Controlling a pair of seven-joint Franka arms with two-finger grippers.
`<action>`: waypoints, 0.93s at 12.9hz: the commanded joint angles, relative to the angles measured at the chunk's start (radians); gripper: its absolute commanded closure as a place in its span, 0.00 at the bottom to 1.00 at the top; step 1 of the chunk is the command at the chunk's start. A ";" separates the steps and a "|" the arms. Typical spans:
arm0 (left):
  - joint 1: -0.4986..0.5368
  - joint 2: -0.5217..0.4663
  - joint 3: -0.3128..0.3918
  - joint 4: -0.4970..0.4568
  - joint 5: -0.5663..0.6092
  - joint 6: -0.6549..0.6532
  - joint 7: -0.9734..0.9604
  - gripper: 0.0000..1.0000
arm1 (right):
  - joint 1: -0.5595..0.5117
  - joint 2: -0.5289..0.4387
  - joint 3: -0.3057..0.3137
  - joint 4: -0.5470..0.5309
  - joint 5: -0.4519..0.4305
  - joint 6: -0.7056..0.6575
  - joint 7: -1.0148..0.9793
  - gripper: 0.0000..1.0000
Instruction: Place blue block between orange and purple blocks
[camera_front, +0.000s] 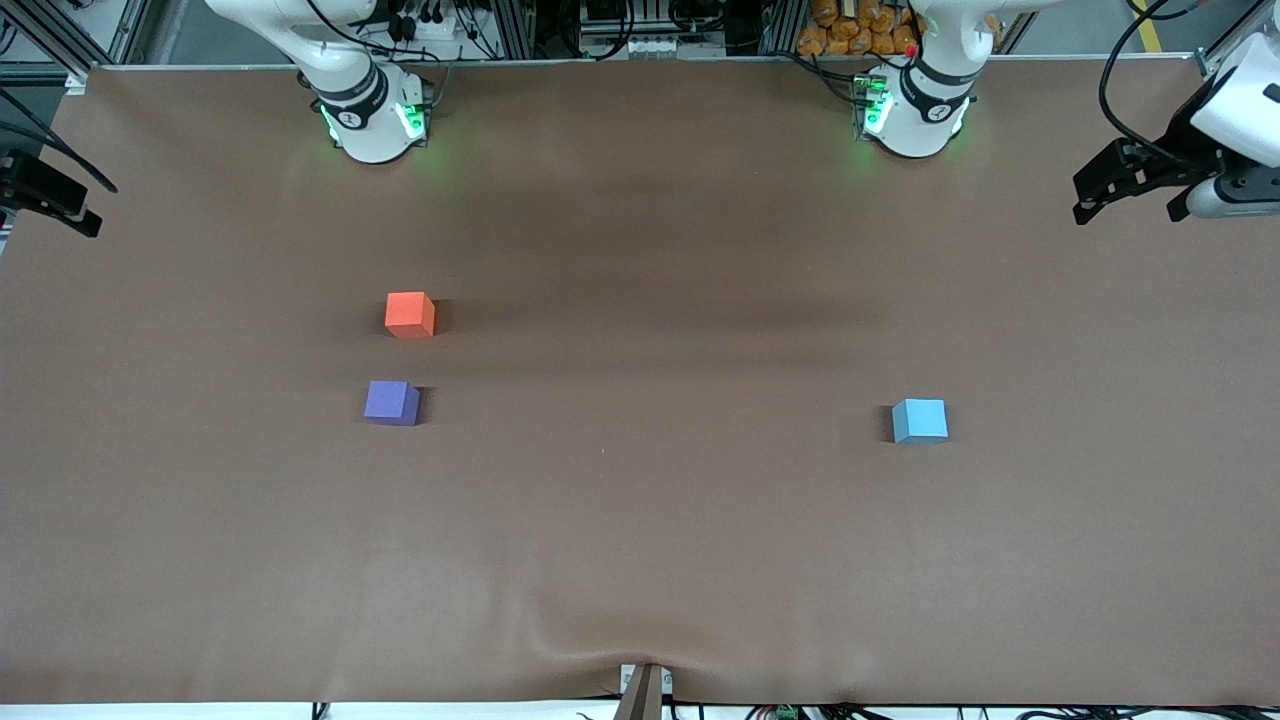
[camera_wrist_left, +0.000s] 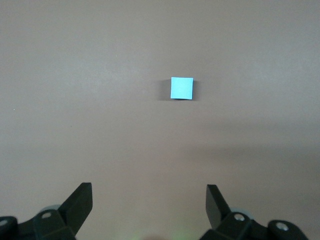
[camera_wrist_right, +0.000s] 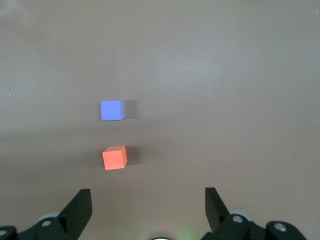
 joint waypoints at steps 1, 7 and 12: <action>-0.010 -0.006 0.014 0.016 -0.008 -0.055 0.018 0.00 | -0.006 -0.012 0.000 -0.005 0.013 -0.005 -0.012 0.00; 0.036 0.038 0.012 0.056 -0.007 -0.081 0.030 0.00 | -0.006 -0.012 0.000 -0.005 0.015 -0.004 -0.012 0.00; 0.033 0.038 0.008 0.057 -0.017 -0.097 0.033 0.00 | -0.006 -0.012 0.000 -0.005 0.013 -0.004 -0.012 0.00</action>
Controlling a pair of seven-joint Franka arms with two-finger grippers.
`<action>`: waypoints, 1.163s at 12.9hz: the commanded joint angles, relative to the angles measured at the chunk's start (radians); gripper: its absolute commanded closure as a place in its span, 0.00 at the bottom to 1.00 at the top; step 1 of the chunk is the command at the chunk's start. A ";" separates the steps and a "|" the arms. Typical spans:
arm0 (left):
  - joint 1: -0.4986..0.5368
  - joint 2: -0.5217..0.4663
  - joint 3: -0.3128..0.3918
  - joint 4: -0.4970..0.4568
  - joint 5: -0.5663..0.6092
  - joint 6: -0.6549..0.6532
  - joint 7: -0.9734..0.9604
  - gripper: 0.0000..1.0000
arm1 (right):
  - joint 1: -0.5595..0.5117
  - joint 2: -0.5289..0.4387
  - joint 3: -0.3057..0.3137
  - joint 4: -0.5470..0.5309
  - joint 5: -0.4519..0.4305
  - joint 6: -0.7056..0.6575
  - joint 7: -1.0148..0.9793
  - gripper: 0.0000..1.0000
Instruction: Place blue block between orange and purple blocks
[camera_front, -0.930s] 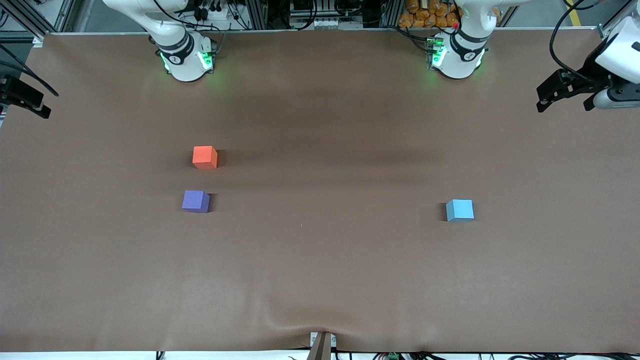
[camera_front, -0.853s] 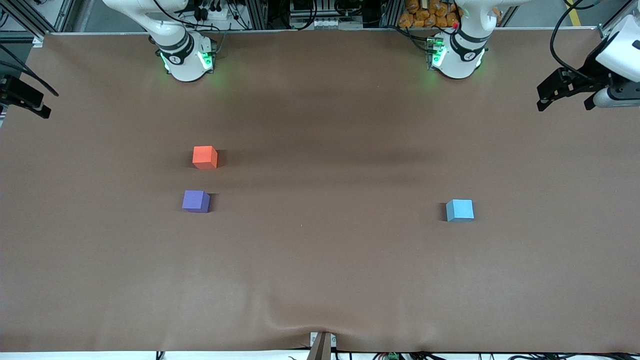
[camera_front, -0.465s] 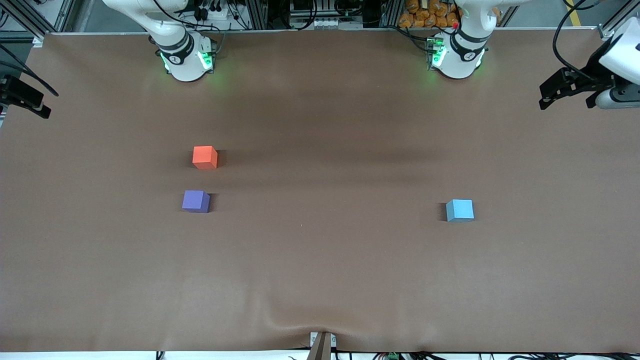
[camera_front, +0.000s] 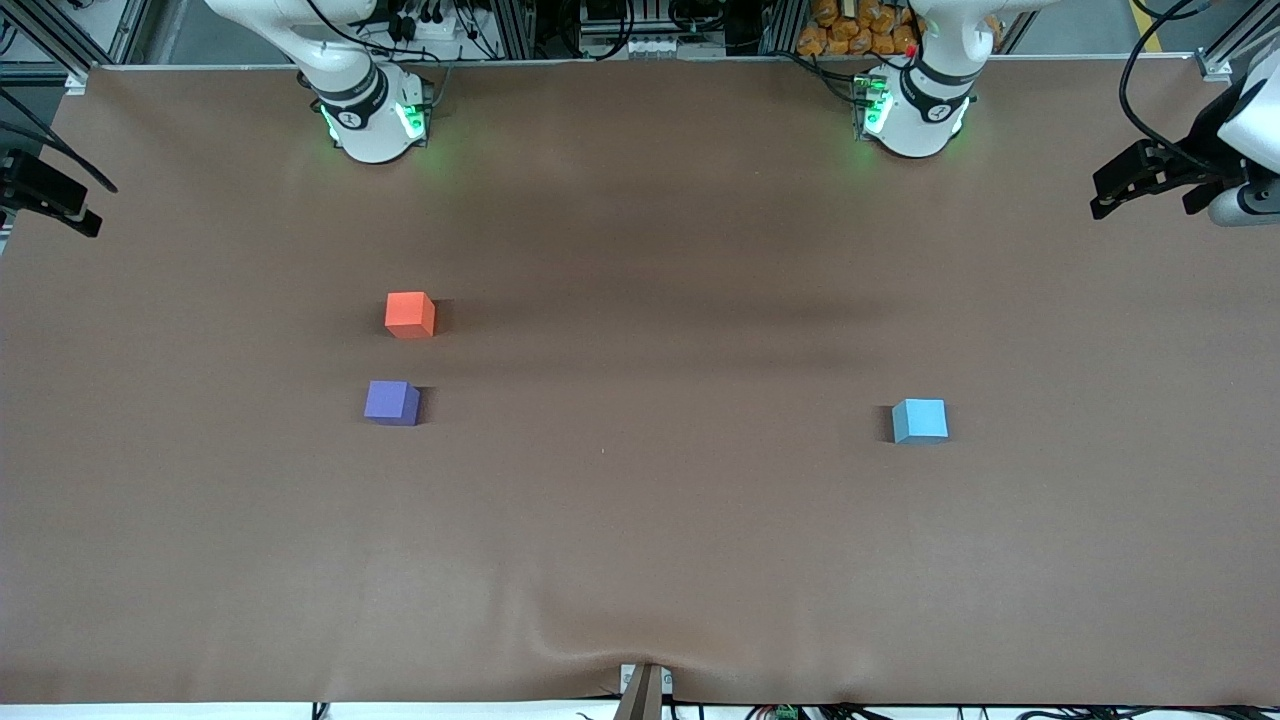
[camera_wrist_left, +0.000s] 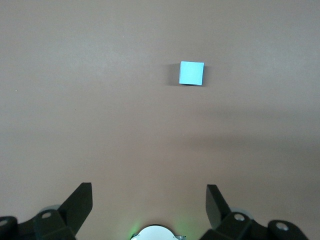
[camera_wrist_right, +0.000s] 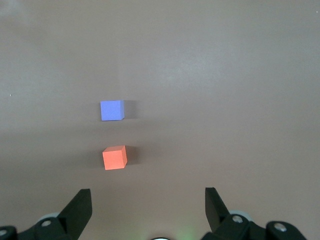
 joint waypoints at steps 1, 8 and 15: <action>0.001 0.010 -0.007 0.028 -0.019 -0.019 0.031 0.00 | -0.006 -0.012 0.000 -0.005 0.015 -0.004 -0.012 0.00; 0.005 0.027 -0.011 0.024 -0.017 0.003 0.032 0.00 | -0.007 -0.012 0.000 -0.005 0.015 -0.004 -0.012 0.00; 0.000 0.166 -0.011 -0.079 -0.020 0.250 0.065 0.00 | -0.009 -0.012 0.000 -0.005 0.015 -0.004 -0.012 0.00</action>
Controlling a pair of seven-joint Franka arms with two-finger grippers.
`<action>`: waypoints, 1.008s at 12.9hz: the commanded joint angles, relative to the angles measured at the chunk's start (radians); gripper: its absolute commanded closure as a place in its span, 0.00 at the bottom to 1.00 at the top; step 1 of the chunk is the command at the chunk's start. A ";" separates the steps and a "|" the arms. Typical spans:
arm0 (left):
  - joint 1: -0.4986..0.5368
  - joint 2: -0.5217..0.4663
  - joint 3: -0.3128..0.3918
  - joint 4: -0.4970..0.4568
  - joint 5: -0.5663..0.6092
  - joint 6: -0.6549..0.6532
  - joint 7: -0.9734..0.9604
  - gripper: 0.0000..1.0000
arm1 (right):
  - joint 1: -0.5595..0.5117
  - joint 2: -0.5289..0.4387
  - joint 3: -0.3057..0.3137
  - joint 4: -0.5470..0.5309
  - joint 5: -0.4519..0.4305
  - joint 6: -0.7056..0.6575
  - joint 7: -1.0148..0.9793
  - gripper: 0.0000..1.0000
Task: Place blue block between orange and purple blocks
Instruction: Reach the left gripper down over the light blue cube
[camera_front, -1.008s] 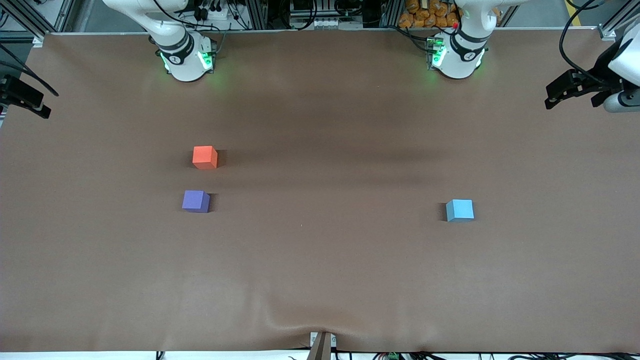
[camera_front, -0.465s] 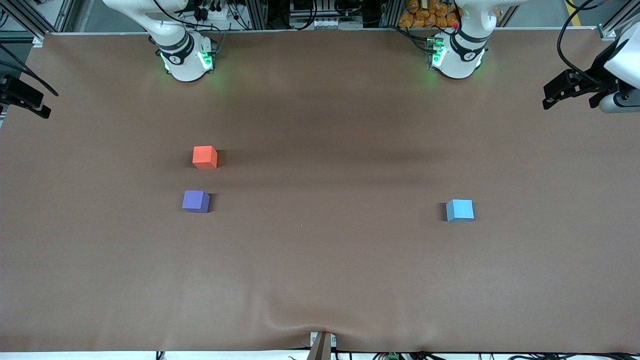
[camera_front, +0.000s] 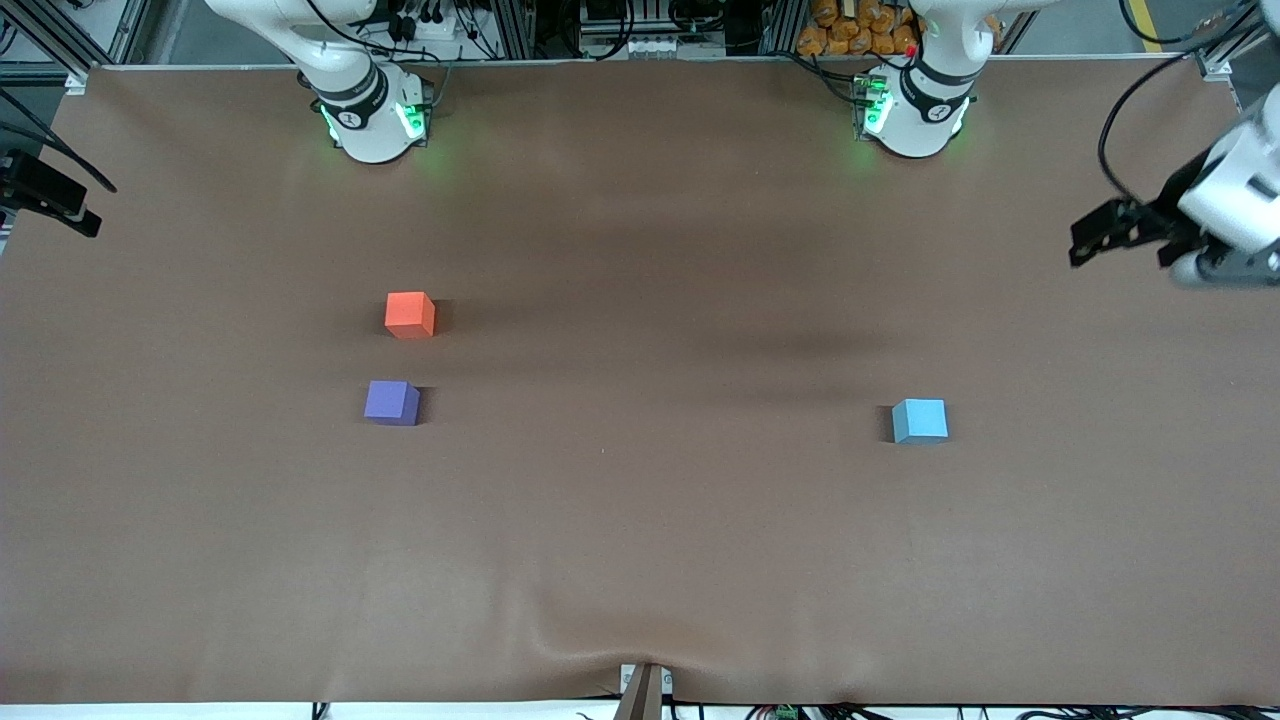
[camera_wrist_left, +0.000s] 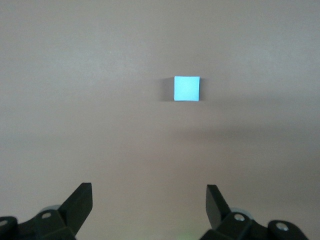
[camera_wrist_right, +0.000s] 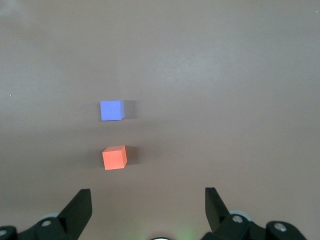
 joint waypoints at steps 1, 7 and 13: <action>-0.002 0.067 -0.004 -0.063 -0.020 0.133 0.018 0.00 | -0.008 -0.012 0.000 -0.005 0.015 -0.004 -0.012 0.00; -0.007 0.279 -0.041 -0.138 -0.021 0.361 0.028 0.00 | -0.008 -0.012 0.000 -0.005 0.015 -0.005 -0.012 0.00; -0.016 0.431 -0.079 -0.198 -0.084 0.593 0.028 0.00 | -0.008 -0.012 -0.001 -0.005 0.015 -0.005 -0.012 0.00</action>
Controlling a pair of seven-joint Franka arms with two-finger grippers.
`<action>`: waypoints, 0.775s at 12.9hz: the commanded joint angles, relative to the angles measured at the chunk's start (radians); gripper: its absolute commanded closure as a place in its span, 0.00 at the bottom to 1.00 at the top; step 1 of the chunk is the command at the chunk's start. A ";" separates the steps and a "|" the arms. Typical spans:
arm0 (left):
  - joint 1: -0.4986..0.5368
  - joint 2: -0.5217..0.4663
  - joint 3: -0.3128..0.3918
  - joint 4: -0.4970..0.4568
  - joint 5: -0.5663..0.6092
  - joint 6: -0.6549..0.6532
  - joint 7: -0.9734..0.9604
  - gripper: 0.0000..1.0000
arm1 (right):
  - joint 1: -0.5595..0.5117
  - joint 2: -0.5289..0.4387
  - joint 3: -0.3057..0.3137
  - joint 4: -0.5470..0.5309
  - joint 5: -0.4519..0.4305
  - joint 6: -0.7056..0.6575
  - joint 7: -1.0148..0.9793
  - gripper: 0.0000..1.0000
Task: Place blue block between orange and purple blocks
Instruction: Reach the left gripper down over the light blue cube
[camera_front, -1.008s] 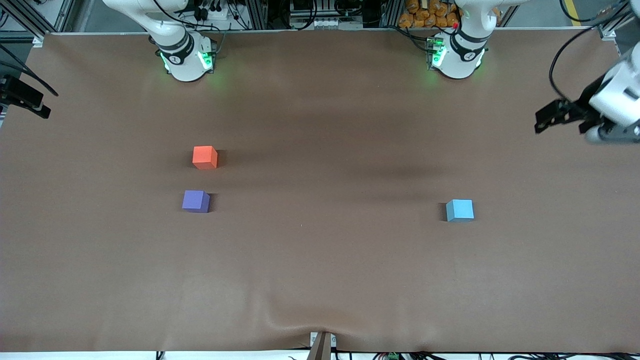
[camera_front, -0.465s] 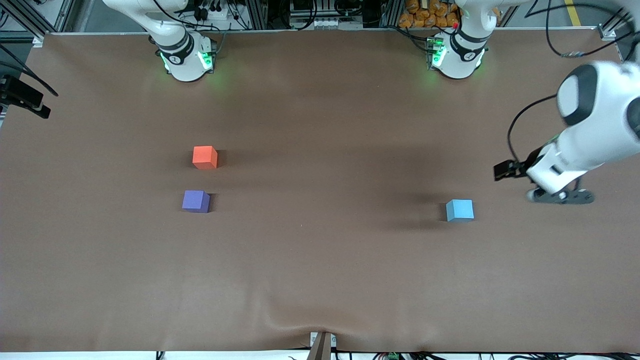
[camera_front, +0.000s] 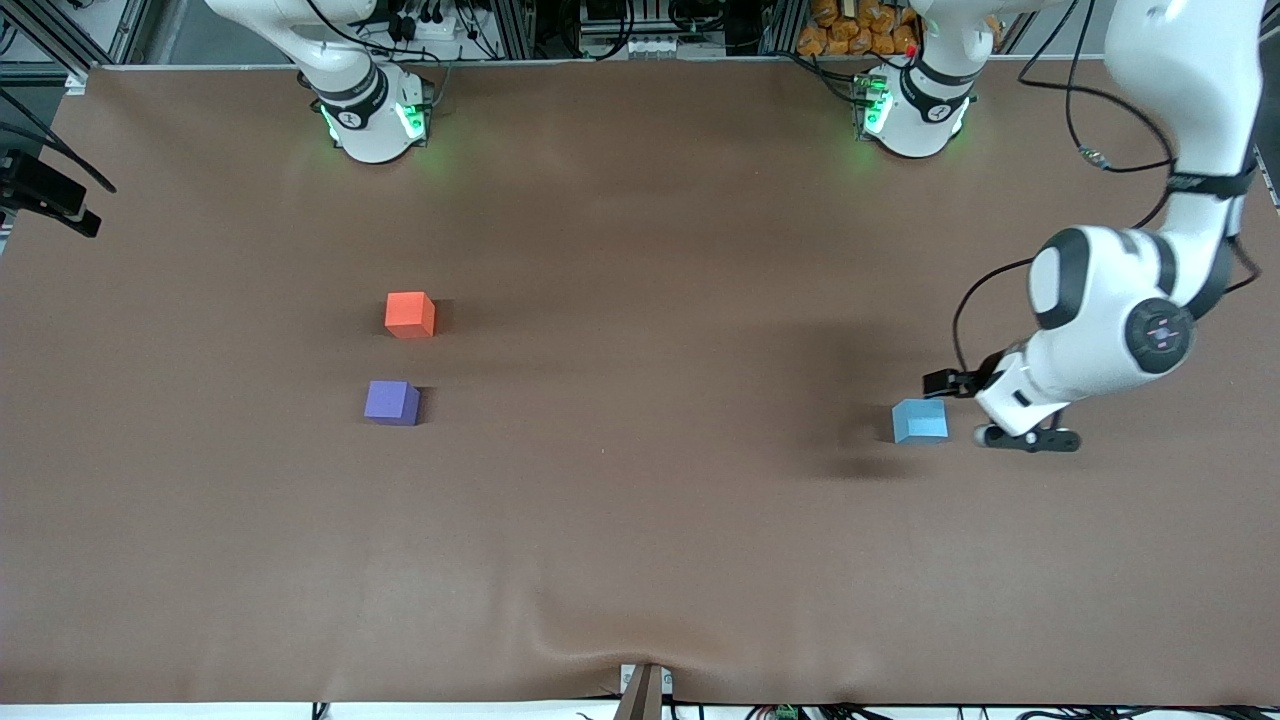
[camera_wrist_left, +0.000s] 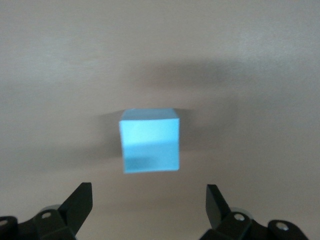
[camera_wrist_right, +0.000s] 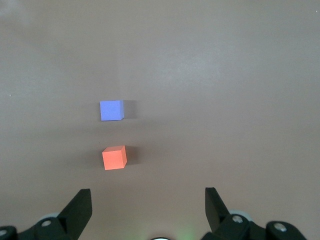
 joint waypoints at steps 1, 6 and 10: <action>-0.013 0.033 -0.013 -0.005 -0.024 0.056 0.020 0.00 | -0.008 -0.012 0.000 -0.004 0.015 -0.005 -0.012 0.00; -0.035 0.073 -0.009 -0.003 0.023 0.076 0.012 0.00 | -0.008 -0.012 0.000 -0.004 0.015 -0.005 -0.012 0.00; -0.030 0.073 0.005 0.003 0.039 0.076 -0.001 0.00 | -0.008 -0.012 0.000 -0.004 0.015 -0.005 -0.012 0.00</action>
